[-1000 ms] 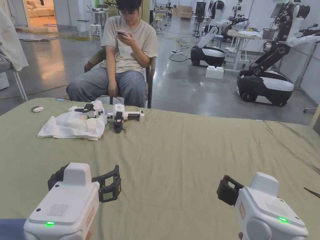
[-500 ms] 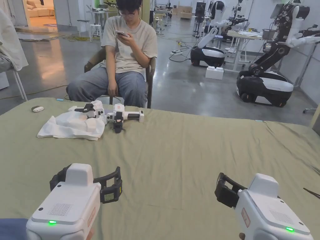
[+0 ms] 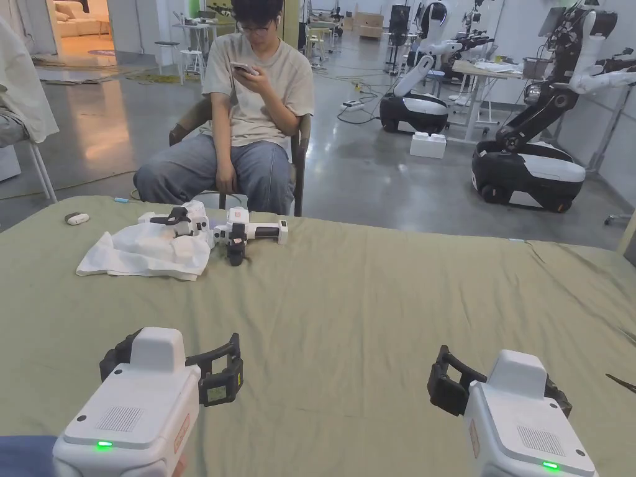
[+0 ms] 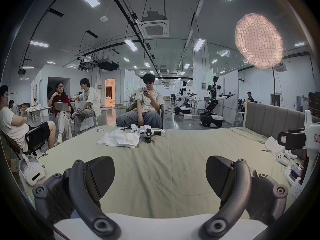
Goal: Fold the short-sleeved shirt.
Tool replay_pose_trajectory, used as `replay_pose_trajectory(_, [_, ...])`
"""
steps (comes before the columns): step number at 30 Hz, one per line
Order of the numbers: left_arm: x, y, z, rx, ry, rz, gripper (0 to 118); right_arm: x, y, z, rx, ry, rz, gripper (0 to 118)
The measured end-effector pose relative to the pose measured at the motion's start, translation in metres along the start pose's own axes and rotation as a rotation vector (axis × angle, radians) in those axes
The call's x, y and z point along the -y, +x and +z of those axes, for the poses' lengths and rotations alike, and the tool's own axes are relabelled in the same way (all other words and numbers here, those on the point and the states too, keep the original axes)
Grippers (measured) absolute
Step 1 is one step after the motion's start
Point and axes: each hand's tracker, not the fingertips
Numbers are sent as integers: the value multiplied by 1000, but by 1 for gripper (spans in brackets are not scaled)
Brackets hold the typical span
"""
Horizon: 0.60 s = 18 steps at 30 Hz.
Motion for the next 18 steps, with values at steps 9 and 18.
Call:
replay_pose_trajectory(9, [0, 2, -1, 0, 1, -17, 108, -1, 1, -3, -17, 9, 7, 105])
replay_pose_trajectory(18, [-4, 3, -3, -7, 9, -36, 108, -4, 5, -4, -14, 35, 11, 105])
